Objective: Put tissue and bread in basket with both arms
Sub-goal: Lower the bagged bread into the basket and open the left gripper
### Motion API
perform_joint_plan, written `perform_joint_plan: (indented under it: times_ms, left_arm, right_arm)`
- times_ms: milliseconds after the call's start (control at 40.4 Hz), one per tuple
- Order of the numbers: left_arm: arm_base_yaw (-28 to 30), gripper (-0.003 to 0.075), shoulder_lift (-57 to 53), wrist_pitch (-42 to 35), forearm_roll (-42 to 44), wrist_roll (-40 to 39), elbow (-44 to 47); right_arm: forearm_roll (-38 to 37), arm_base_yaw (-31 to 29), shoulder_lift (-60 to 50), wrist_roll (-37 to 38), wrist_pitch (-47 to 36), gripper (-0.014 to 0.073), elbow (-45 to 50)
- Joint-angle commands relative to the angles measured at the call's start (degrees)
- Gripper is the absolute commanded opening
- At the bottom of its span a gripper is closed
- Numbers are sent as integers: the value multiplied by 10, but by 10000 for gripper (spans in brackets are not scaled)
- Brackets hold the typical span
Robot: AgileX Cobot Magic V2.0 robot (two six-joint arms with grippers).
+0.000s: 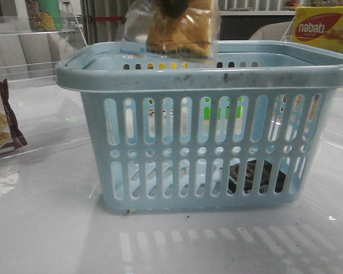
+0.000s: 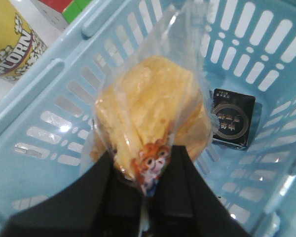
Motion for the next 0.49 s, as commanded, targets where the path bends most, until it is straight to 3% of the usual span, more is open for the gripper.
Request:
perform_joint_plan:
  times_ms: [0, 124, 198, 470]
  left_arm:
    - [-5, 174, -12, -48, -1, 0, -17]
    - [-5, 344, -9, -56, -5, -2, -17]
    - [-5, 405, -9, -57, -11, -2, -18]
    - [-5, 412, -43, -61, -15, -5, -18]
  right_arm:
    - [-7, -1, -2, -6, -42, 593, -14]
    - [-7, -1, -2, -6, -42, 593, -14]
    - [-7, -1, -2, -6, -42, 593, -14]
    - [-7, -1, -2, -6, -42, 593, -14]
